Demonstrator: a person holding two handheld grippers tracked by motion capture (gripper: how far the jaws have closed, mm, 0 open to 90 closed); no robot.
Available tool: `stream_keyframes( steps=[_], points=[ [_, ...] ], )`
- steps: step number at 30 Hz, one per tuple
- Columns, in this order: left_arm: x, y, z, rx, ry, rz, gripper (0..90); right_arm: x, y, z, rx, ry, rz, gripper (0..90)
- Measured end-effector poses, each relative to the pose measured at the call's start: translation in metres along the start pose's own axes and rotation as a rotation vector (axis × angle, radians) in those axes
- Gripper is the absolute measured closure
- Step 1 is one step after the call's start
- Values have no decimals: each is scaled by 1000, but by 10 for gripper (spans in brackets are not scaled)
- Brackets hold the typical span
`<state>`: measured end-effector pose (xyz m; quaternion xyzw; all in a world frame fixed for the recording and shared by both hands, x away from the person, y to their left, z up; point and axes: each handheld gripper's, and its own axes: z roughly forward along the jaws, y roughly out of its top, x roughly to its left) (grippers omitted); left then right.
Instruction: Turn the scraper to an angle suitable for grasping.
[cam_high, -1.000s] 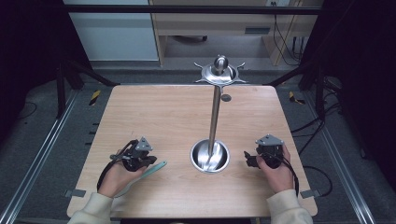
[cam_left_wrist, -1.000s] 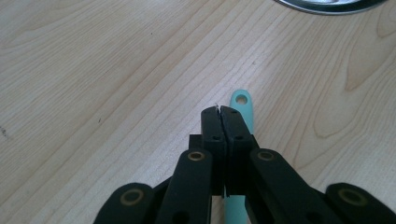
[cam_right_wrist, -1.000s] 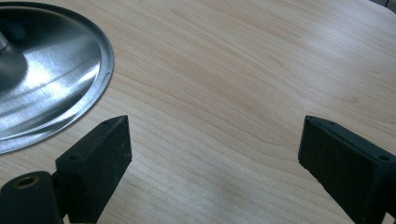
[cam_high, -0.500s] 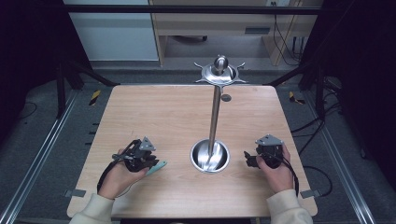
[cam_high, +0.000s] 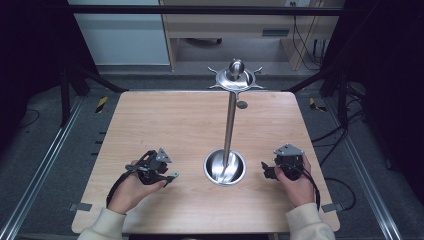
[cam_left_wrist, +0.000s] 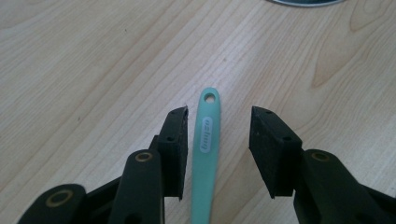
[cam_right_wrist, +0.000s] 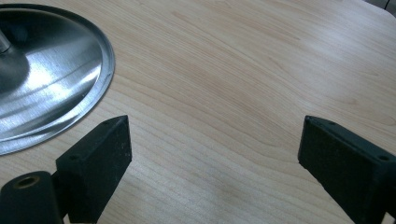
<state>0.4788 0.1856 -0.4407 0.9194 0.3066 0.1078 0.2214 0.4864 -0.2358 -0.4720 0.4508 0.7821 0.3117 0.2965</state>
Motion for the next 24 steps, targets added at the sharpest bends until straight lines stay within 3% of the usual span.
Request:
stream_keyframes(
  steps=[2, 4, 11, 15, 24],
  points=[
    [-1, 3, -1, 10, 2, 1, 562, -1, 0, 0, -2, -2, 3, 100],
    [-1, 7, -1, 54, 13, 18, 566, -1, 0, 0, -5, 2, 5, 100],
    [2, 17, 1, 117, -14, 31, 571, 0, 1, 0, -6, 10, 7, 100],
    [2, 24, 10, 184, -17, 63, 570, 0, 2, 1, -6, 9, 3, 100],
    [6, 25, 27, 245, -27, 57, 574, 1, 2, 1, -5, 11, -1, 100]
  ],
)
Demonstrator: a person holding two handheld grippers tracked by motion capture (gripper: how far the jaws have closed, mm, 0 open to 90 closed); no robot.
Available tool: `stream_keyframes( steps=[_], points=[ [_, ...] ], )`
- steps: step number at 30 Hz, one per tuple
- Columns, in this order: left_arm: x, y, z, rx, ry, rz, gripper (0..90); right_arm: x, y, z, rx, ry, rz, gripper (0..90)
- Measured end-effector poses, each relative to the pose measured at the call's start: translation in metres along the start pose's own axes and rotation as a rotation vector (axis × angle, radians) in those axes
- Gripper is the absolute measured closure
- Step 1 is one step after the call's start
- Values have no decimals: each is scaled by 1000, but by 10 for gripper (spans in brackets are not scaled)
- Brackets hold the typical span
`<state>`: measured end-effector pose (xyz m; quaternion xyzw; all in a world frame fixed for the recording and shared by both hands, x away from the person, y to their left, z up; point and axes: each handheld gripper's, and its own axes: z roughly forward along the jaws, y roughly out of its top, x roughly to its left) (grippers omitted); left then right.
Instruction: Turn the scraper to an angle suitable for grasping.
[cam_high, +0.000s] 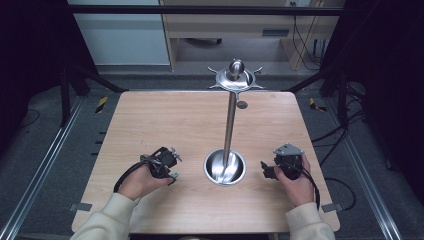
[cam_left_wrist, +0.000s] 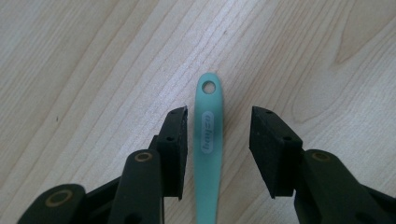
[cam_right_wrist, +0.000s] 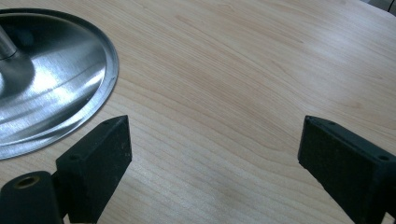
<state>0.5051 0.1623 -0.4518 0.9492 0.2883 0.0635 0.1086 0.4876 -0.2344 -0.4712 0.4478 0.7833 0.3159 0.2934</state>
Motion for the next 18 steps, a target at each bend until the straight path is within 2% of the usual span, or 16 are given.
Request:
stream_keyframes(
  steps=[6, 11, 18],
  points=[
    [4, 1, 7, 28, 0, 0, 587, 0, 0, 0, 1, 0, -2, 101],
    [3, 1, 7, 23, 11, 6, 617, 0, 0, 0, 2, 0, -3, 101],
    [5, 3, 12, 37, -1, 1, 628, 0, 0, 0, 1, 0, 2, 101]
  ],
)
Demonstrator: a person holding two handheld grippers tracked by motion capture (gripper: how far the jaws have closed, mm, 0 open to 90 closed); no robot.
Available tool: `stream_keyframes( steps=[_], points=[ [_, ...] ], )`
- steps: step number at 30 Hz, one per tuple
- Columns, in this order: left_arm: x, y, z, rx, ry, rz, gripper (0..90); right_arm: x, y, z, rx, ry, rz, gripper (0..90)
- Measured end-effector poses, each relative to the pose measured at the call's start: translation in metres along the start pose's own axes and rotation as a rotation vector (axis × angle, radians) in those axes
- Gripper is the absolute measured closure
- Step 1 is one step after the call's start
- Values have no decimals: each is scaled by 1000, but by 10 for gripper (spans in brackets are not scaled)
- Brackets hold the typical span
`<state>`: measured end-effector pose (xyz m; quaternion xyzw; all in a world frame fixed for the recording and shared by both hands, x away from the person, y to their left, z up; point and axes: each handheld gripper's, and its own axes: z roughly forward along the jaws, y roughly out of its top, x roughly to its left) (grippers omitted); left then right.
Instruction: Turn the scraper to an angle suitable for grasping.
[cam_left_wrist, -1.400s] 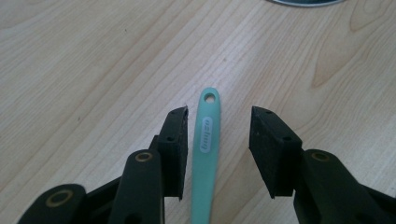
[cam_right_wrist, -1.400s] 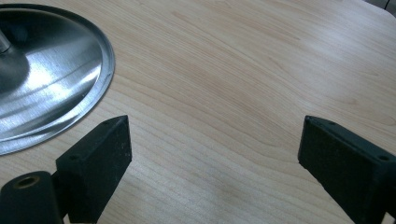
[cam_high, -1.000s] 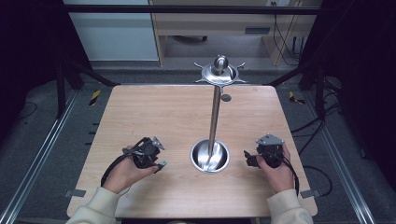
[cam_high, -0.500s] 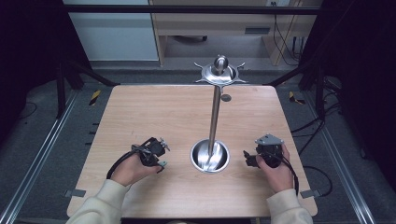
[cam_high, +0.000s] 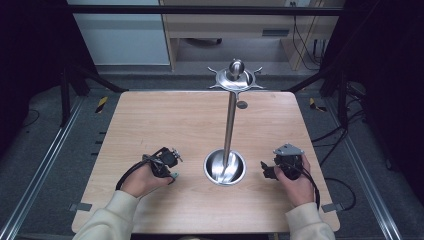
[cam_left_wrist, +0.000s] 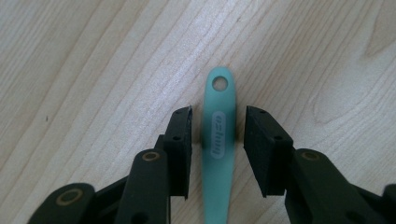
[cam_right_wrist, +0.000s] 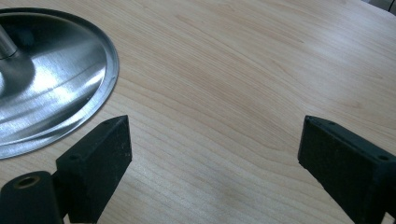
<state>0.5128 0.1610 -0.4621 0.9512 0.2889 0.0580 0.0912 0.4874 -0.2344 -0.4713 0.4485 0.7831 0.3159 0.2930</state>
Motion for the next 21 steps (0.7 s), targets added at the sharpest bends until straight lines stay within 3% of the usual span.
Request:
stream_keyframes(
  steps=[15, 20, 21],
  points=[
    [-1, 0, 0, 9, -2, 7, 736, -1, 0, 0, -4, -4, 3, 101],
    [-1, -3, -9, -21, -2, 5, 738, 0, 0, 0, -3, -2, 8, 101],
    [-1, -5, -19, -56, -4, -5, 739, -1, 0, 0, 0, -4, 1, 101]
  ],
)
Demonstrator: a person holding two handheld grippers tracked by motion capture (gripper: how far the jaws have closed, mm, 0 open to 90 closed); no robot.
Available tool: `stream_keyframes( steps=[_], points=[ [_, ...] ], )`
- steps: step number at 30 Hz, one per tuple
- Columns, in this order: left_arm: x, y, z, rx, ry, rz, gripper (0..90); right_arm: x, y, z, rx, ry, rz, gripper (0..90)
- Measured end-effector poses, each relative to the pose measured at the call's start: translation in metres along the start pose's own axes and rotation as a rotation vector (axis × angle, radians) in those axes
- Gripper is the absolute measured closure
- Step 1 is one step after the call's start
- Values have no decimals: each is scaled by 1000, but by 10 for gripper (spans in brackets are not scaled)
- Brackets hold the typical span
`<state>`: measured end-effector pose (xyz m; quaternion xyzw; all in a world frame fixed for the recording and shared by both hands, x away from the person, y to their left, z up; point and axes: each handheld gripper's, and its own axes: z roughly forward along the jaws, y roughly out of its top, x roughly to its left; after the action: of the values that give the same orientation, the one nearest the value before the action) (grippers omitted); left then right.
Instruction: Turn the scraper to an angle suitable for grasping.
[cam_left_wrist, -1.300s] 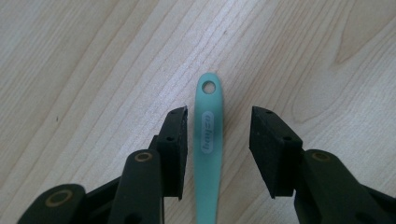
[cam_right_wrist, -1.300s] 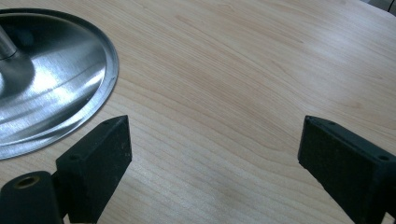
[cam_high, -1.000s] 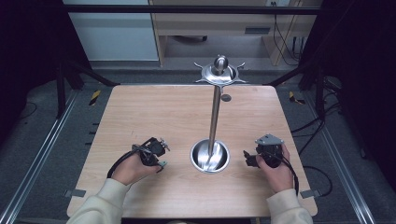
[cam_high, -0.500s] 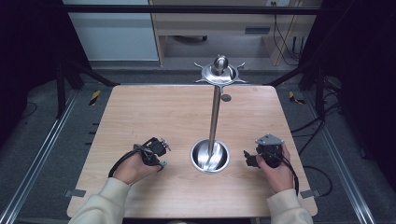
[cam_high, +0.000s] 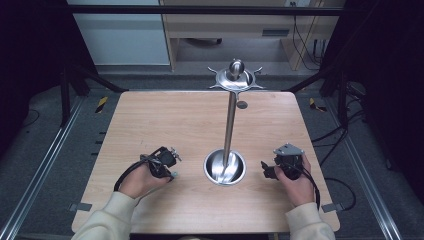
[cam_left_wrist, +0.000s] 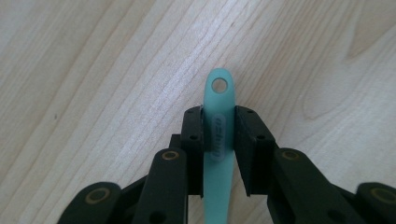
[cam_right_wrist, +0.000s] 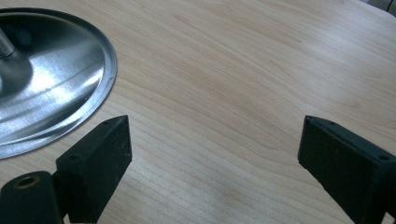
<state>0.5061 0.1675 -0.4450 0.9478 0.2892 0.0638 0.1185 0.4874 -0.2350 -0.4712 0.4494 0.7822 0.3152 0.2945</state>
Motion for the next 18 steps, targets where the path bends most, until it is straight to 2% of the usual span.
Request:
stream_keyframes(
  steps=[1, 2, 3, 4, 5, 7, 8, 10, 18],
  points=[
    [0, 0, 0, 0, 0, 0, 739, 0, 0, 0, 0, 0, 0, 101],
    [0, -2, -9, -40, -2, -8, 740, 0, 0, 0, -1, 1, -1, 101],
    [0, -3, -14, -59, -1, -12, 740, 0, 0, 0, 0, -1, -3, 101],
    [0, -3, -14, -59, -1, -12, 740, 0, 0, 0, 0, -1, -3, 101],
    [0, -5, -25, -99, 2, -6, 740, 0, 0, 0, 4, 0, -3, 101],
    [0, -7, -34, -138, 5, -13, 741, 0, 0, 0, 4, 0, -4, 100],
    [0, -7, -34, -138, 5, -13, 741, 0, 0, 0, 4, 0, -3, 100],
    [-1, -10, -46, -184, 12, -26, 742, 0, 0, 0, 4, 1, -8, 100],
    [-5, -12, -68, -257, 14, -25, 742, -1, 0, 1, 3, -4, 9, 80]
  ],
)
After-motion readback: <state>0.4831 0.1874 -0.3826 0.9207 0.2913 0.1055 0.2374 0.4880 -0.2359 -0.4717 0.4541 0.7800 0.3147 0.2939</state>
